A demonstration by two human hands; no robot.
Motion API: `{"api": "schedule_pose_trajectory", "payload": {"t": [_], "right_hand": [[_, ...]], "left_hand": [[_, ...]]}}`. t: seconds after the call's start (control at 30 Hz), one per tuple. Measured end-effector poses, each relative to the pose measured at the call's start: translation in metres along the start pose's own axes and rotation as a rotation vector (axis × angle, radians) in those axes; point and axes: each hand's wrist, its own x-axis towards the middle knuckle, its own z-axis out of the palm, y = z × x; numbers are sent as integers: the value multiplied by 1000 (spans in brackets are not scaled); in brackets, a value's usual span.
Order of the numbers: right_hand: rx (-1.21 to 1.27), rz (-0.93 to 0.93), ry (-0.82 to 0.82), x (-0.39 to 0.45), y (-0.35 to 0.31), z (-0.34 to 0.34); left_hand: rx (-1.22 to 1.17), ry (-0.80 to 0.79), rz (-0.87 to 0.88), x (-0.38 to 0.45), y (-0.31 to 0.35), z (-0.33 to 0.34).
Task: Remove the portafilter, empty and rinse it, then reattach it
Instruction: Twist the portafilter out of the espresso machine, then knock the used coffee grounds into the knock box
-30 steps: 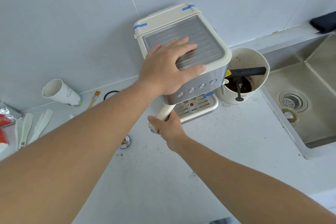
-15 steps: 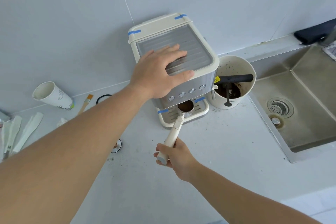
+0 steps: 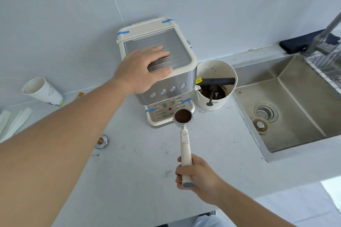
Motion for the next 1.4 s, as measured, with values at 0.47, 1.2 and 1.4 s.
{"api": "schedule_pose_trajectory", "payload": {"t": [0.47,1.2,1.4], "right_hand": [[-102,-108,-46,-61,-46,-62],[4,-319,203,-32,-157,-136],[-134,-360,317,-9,-178,-140]], "left_hand": [[17,-69,-75,2,5,-6],[-64,156,-182,32,17,13],[-91,177,-195,31,15,15]]}}
